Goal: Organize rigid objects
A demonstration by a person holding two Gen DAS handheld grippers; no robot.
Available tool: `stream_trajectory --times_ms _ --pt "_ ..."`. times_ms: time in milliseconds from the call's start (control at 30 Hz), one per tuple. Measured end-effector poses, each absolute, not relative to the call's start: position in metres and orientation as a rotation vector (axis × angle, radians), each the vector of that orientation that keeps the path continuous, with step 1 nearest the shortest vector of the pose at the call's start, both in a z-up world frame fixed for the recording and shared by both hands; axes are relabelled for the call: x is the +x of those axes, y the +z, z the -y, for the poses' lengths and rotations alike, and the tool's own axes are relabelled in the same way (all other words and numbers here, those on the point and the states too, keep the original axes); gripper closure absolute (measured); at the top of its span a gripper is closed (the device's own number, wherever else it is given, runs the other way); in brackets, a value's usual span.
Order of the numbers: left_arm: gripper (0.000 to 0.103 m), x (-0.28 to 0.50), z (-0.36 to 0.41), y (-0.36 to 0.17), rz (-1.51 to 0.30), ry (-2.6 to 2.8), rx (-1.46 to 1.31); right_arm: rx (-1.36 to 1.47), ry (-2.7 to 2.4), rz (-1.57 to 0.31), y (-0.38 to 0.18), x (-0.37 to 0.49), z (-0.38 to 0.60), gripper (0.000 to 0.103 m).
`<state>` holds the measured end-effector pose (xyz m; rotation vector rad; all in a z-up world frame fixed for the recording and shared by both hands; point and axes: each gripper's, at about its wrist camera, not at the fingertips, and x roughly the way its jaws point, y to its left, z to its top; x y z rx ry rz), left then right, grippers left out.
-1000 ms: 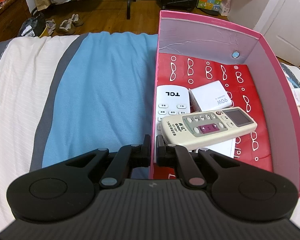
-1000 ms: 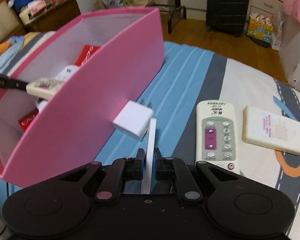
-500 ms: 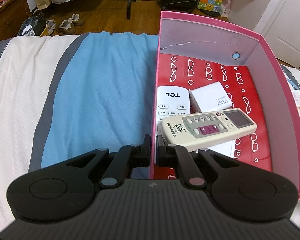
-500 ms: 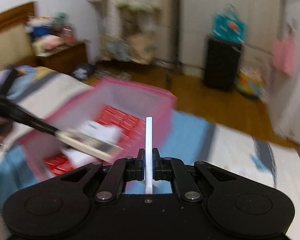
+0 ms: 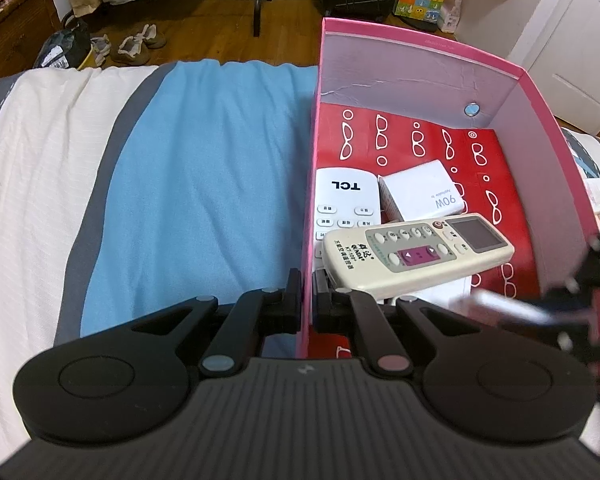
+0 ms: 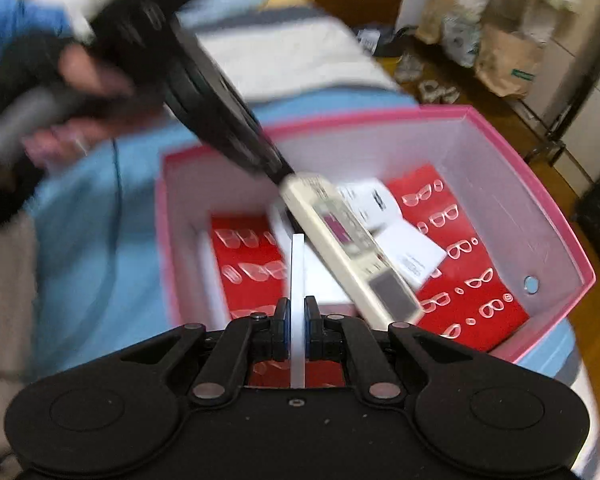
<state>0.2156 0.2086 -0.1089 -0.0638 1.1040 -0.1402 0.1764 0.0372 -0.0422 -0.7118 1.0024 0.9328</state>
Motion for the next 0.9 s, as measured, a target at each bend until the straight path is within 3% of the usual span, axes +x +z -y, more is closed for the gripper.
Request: stream_trajectory --times_ms 167,333,400,467,633,900 --pt "0.099 0.217 -0.209 -0.110 -1.104 -0.144 -0.071 -0.938 1.025 -0.959 -0.045 0.165 -0.042 0.095" --pt "0.099 0.217 -0.209 -0.112 -1.113 -0.148 -0.076 -1.013 1.055 -0.964 -0.041 0.152 -0.042 0.088" --pt "0.099 0.217 -0.210 -0.111 -1.108 -0.151 -0.079 -0.923 1.042 -0.985 -0.032 0.157 -0.033 0.081" --pt "0.099 0.217 -0.211 -0.112 -1.112 -0.152 -0.084 -0.789 1.009 -0.985 -0.022 0.164 -0.020 0.063" --pt "0.099 0.215 -0.211 -0.109 -1.103 -0.155 -0.079 -0.479 0.871 -0.945 0.003 0.164 0.025 0.056" --pt "0.099 0.215 -0.212 -0.107 -1.102 -0.144 -0.091 -0.258 0.546 -0.947 0.002 0.153 0.097 0.051"
